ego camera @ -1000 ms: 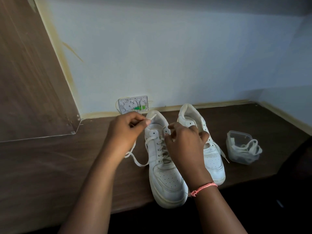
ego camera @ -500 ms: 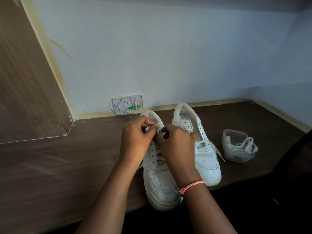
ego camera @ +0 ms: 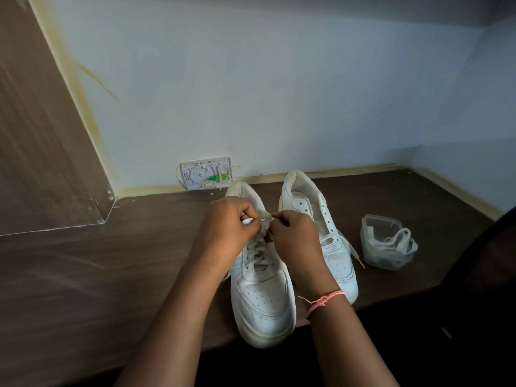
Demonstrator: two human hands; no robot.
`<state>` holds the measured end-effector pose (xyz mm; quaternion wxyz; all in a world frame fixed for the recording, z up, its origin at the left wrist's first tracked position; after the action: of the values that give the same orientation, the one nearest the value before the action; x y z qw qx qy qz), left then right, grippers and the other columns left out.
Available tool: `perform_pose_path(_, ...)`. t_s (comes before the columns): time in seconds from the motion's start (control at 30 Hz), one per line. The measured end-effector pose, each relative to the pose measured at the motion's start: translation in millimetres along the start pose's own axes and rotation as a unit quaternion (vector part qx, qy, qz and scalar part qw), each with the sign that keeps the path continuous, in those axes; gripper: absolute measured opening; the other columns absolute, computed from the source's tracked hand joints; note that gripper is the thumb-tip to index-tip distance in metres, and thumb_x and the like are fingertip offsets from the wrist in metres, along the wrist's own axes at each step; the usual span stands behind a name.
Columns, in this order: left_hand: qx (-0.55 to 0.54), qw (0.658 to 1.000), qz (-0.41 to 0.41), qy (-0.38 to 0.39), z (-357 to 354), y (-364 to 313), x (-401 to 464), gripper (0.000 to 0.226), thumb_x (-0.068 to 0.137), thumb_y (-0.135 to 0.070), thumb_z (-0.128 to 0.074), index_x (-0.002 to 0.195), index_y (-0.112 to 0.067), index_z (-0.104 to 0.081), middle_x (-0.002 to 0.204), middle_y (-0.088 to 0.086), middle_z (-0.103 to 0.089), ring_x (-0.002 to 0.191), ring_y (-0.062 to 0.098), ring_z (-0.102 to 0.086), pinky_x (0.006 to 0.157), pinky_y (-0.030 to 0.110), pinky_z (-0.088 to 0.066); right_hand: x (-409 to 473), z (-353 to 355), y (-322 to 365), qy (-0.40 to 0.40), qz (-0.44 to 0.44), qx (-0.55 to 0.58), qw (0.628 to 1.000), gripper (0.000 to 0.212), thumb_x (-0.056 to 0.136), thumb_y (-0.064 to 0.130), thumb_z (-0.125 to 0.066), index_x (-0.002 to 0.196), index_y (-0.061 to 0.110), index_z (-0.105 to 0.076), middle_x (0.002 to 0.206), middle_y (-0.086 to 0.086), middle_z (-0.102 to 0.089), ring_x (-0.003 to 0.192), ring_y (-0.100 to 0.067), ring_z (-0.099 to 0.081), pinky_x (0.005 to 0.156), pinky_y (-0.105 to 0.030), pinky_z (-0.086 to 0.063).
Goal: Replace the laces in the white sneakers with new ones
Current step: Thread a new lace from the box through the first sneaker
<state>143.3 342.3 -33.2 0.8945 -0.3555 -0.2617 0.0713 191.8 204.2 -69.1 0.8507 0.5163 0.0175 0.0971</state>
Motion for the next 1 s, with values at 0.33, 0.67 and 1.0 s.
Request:
perform_pose_path(0.33,0.003,0.998,0.062,-0.029,-3.2,10.3,-1.4,0.008,0.077,-0.012,-0.078,0.073,-0.017,-0.074,0.065,-0.010,-0.064,0.060,0.002,-0.059,0.050,0.007,-0.037,4.4,-3.3,-3.7,0.003,0.010,0.023,1.000,0.018,0.093,0.015,-0.053,0.090,0.017,-0.070,0.081,-0.002,-0.071,0.081,-0.020,-0.069,0.081,-0.043,-0.056)
perform_pose_path(0.67,0.039,0.997,0.051,-0.039,-4.4,14.0,-3.5,0.007,0.085,-0.022,-0.073,0.083,-0.028,-0.074,0.090,-0.010,-0.066,0.082,0.012,-0.062,0.066,0.027,-0.047,8.0,-6.1,-2.7,-0.008,0.047,0.021,0.999,0.022,0.094,0.011,-0.055,0.110,0.016,-0.069,0.097,0.000,-0.072,0.090,-0.013,-0.067,0.083,-0.030,-0.055)
perform_pose_path(1.0,0.047,0.996,0.044,-0.069,0.6,6.4,-7.2,0.008,0.086,-0.018,-0.070,0.085,-0.025,-0.075,0.093,-0.008,-0.062,0.080,0.014,-0.059,0.062,0.022,-0.043,-1.5,-0.5,7.3,-0.043,0.098,0.006,0.994,0.021,0.094,0.008,-0.054,0.104,0.017,-0.071,0.088,0.006,-0.070,0.079,-0.006,-0.062,0.066,-0.009,-0.044)
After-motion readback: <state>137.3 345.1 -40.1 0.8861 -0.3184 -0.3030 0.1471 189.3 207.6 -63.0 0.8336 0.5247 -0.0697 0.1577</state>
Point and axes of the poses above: each hand's wrist, its own x-axis towards the middle knuckle, its own z-axis out of the back of the hand, y = z × x, the point moved 10 cm from there along x, towards the middle knuckle
